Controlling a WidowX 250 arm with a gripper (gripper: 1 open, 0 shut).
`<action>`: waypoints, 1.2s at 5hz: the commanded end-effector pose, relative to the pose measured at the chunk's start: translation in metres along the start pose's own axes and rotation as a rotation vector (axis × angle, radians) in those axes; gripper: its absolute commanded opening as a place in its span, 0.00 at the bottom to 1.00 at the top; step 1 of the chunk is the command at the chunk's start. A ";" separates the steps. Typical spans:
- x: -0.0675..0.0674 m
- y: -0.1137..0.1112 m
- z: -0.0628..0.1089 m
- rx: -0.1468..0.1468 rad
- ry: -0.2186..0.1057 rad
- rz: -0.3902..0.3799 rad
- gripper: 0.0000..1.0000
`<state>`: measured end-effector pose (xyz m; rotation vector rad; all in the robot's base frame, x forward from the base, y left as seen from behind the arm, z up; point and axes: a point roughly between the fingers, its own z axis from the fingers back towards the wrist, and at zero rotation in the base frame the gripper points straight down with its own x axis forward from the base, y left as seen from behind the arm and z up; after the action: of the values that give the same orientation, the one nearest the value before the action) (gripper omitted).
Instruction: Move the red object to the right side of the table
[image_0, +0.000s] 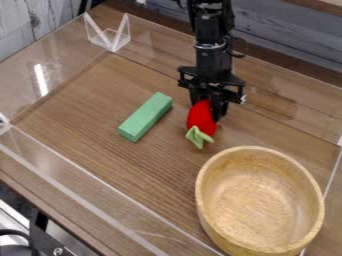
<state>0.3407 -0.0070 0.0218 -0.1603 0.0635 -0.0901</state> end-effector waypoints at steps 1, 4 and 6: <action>0.004 -0.004 0.002 0.013 -0.010 -0.017 0.00; 0.007 -0.006 0.000 0.024 0.003 -0.016 0.00; 0.009 -0.007 0.002 0.030 0.011 -0.016 0.00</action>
<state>0.3457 -0.0093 0.0183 -0.1366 0.0923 -0.0877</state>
